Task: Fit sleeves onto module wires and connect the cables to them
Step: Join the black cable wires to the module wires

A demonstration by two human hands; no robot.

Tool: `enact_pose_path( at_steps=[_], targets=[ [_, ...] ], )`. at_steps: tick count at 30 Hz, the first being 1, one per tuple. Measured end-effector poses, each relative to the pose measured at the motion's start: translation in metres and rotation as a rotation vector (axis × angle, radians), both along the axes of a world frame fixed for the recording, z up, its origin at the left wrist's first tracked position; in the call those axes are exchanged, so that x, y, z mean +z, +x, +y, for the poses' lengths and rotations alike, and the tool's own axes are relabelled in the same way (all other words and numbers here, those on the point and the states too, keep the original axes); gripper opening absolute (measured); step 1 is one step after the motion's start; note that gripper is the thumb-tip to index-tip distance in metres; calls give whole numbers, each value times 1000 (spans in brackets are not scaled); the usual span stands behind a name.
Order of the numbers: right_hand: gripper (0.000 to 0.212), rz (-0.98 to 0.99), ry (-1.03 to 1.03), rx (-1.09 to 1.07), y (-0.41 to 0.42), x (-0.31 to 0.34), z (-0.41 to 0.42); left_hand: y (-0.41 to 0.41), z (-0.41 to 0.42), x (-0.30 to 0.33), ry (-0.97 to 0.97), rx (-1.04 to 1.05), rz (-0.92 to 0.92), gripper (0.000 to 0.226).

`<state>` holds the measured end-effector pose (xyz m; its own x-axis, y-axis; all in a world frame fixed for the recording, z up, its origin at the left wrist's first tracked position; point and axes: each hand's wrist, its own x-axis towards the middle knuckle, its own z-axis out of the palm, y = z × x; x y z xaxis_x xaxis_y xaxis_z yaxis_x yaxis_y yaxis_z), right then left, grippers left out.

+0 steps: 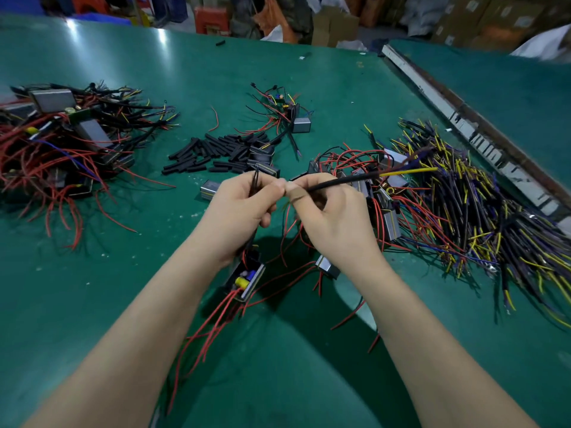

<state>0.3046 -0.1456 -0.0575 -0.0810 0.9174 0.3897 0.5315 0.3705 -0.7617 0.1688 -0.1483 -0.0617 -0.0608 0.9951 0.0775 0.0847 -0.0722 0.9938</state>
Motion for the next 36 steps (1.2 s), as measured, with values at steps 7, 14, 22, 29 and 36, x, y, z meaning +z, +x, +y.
enact_pose_path(
  at_steps=[7,14,22,29,36],
  targets=[
    [10,27,51,6,0,4,-4,-3,0,-4,211,50,301,19],
    [22,-238,113,-15,9,4,0,-4,-1,-1,347,32,550,17],
    [23,120,-360,96,16,11,5,1,-4,-6,642,76,833,19],
    [19,256,-166,51,28,11,13,-11,4,-6,357,3,543,24],
    [8,457,-123,102,29,15,13,-9,4,-6,26,-213,69,45]
  ],
)
